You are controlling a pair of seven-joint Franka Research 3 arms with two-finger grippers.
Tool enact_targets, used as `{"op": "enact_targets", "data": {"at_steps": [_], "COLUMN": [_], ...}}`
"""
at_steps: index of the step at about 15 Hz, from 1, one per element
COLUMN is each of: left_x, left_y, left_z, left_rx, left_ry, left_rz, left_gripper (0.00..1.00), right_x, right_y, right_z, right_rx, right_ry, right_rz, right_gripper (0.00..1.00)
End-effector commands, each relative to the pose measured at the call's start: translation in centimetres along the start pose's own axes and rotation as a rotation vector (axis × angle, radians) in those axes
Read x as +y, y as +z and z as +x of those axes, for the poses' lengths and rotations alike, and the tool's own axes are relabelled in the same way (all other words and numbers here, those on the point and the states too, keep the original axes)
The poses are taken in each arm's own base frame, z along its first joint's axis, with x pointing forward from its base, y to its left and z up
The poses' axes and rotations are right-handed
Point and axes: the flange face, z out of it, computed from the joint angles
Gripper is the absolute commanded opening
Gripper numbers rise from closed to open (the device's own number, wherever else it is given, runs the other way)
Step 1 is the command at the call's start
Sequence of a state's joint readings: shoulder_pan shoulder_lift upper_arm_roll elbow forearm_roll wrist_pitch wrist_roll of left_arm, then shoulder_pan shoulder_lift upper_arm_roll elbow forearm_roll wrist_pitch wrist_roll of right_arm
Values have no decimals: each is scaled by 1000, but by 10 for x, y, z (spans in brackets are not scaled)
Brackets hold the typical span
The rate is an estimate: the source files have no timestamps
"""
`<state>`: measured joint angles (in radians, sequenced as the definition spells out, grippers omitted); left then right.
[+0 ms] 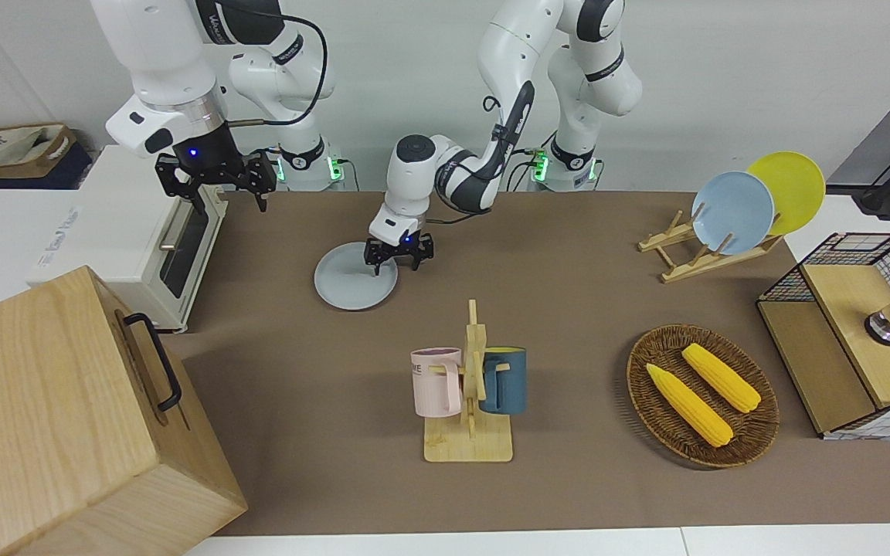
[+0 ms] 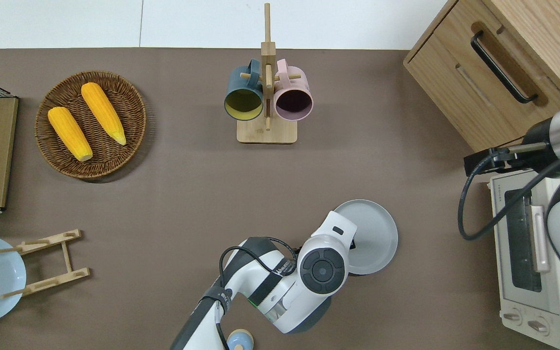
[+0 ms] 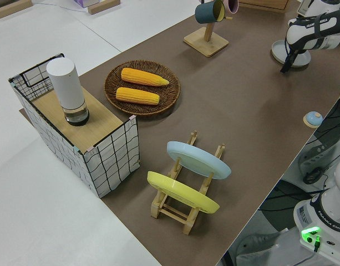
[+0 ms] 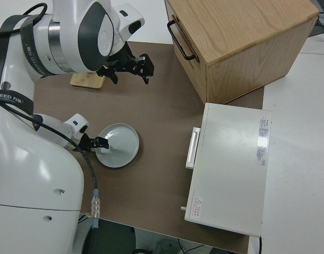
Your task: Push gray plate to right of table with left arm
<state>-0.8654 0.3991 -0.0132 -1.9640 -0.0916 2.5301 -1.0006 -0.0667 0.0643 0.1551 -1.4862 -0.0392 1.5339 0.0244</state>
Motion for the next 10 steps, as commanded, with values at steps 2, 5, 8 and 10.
{"op": "enact_targets", "data": {"at_steps": [2,5,8,10], "left_x": [-25,-52,-79,-102], "left_y": [-27,-52,-69,-88], "left_z": [27,44,65,86], "left_rx": [-16,-32,-69,-86], "left_ry": [52,92,119,133], "left_rz": [49,68,99,102], "left_gripper": [991,991,991,991], "right_x": [0,0,0,0], "right_y": [-3,-3,-3,-3], "right_z": [-3,-3,-3,-3], "right_rx": [-4,-4,-4,-4], "right_ry": [4,4,4,4], "right_rz": [6,6,6,6], "right_gripper": [983,983,983,983]}}
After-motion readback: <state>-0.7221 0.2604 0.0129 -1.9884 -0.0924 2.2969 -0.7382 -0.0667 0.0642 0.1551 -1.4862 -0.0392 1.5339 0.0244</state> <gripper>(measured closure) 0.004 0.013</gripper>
